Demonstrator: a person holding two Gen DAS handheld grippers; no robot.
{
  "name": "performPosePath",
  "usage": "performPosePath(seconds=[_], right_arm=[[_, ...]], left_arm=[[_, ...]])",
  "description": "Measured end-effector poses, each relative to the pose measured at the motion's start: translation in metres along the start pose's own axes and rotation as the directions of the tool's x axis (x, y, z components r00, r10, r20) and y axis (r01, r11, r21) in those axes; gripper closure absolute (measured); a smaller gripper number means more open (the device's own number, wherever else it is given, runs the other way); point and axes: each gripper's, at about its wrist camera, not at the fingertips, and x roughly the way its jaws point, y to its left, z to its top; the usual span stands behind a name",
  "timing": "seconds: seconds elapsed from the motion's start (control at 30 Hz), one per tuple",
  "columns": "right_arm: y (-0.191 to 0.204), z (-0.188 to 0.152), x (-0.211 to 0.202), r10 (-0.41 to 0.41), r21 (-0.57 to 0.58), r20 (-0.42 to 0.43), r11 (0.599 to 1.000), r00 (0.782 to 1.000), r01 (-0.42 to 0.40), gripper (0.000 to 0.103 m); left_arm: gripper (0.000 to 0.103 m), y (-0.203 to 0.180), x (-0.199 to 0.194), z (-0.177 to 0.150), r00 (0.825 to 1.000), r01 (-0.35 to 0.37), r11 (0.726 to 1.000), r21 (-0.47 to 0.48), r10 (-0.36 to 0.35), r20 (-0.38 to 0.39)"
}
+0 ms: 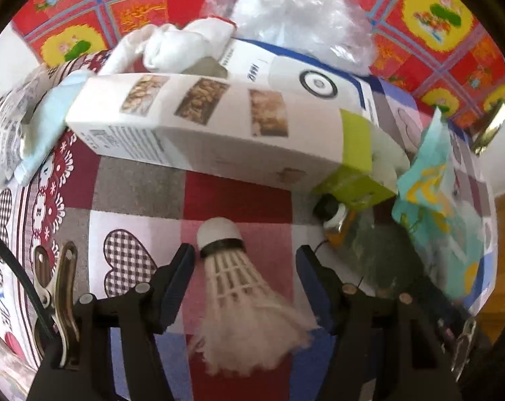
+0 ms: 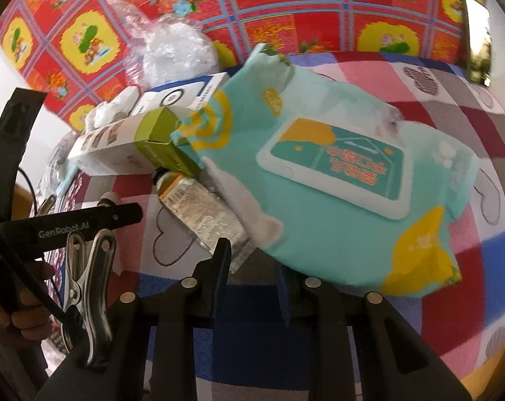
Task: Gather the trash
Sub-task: 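Close the left gripper on the white shuttlecock while the right gripper approaches the cream tube, then close the right gripper on the small hand cream tube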
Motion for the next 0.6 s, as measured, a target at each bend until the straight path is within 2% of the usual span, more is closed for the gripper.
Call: performPosePath(seconds=[0.07, 0.13, 0.2, 0.27, 0.37, 0.6], right_arm=[[0.003, 0.004, 0.001, 0.013, -0.029, 0.004, 0.999, 1.0, -0.013, 0.071], [0.007, 0.007, 0.003, 0.027, -0.055, 0.0, 0.998, 1.0, -0.027, 0.069], [0.009, 0.009, 0.005, 0.042, -0.07, -0.009, 0.997, 0.999, -0.042, 0.066], [0.013, 0.012, 0.008, 0.048, -0.092, -0.023, 0.994, 0.999, -0.05, 0.062], [0.021, 0.016, 0.014, 0.038, -0.149, -0.039, 0.988, 0.999, -0.043, 0.057], [0.031, 0.022, 0.029, -0.013, -0.252, -0.043, 0.968, 0.999, 0.001, 0.052]], left_arm=[[0.042, 0.0, 0.0, -0.001, 1.0, -0.006, 1.0, 0.012, 0.006, 0.006], [0.049, -0.002, 0.0, -0.002, 1.0, -0.023, 0.999, 0.035, 0.022, 0.012], [0.065, -0.002, -0.001, -0.003, 0.999, -0.045, 0.997, 0.067, 0.043, 0.027], [0.07, 0.0, -0.003, -0.006, 0.998, -0.047, 0.995, 0.082, 0.044, 0.037], [0.072, 0.012, -0.007, -0.008, 0.999, -0.005, 0.998, 0.062, 0.003, 0.036], [0.072, 0.025, -0.02, -0.011, 0.997, -0.01, 0.995, 0.098, 0.003, 0.075]])
